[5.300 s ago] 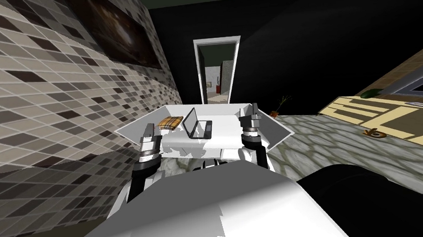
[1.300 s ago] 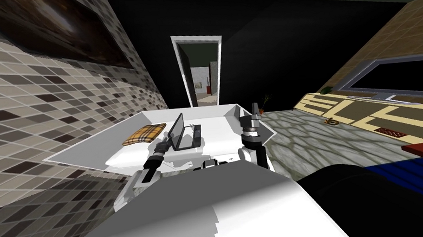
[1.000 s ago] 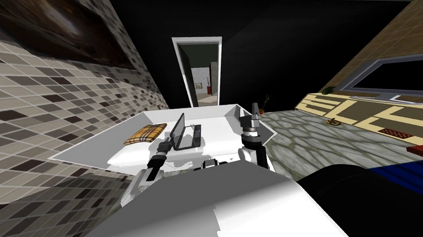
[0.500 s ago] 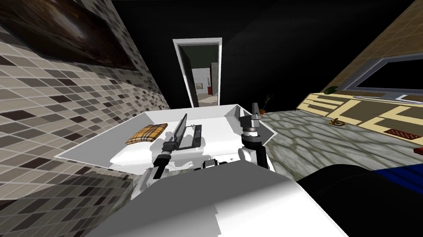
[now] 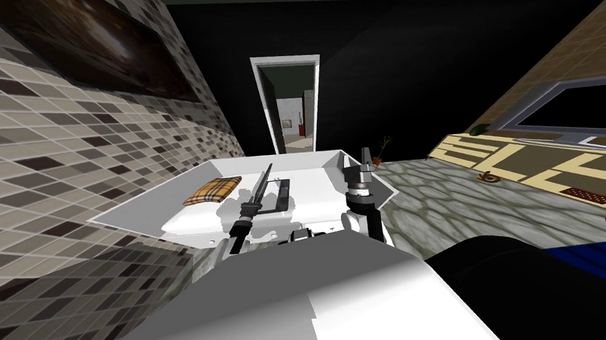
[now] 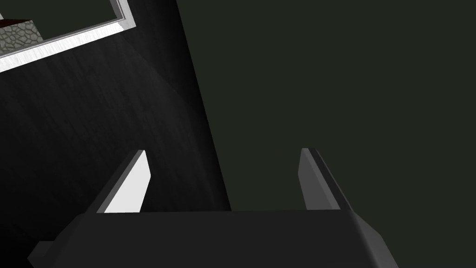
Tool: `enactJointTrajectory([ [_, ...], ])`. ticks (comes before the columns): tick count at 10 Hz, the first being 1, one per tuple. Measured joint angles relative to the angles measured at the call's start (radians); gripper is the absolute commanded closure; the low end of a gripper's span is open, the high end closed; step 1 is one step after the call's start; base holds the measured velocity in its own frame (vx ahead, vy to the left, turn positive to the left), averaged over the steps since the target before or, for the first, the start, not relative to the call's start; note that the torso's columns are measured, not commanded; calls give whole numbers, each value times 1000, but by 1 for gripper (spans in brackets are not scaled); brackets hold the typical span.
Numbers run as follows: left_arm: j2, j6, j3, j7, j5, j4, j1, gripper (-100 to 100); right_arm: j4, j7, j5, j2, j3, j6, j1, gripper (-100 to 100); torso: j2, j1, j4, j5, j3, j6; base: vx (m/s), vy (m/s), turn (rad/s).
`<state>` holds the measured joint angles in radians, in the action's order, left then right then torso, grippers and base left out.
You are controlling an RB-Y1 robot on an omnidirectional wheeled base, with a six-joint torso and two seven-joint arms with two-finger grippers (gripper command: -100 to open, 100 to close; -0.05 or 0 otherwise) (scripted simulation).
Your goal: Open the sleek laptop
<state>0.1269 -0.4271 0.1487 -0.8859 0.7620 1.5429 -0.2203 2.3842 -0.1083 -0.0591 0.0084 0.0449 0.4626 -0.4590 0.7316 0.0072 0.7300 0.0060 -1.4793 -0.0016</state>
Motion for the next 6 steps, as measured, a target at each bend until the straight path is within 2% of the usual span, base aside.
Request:
enactJointTrajectory([
  [1,-10,-4,-3,-22,10,-5,2,100,0,0,0,0,0,0,0,0,0,0,1,-1,0,0,-10,-7,44],
  [2,-33,-20,5,-52,25,-36,23,100,0,0,0,0,0,0,0,0,-2,0,0,0,-1,0,0,0,0],
  [6,-103,-45,3,-156,83,-68,35,100,0,0,0,0,0,0,0,0,1,-2,3,-2,1,2,-7,-4,29],
])
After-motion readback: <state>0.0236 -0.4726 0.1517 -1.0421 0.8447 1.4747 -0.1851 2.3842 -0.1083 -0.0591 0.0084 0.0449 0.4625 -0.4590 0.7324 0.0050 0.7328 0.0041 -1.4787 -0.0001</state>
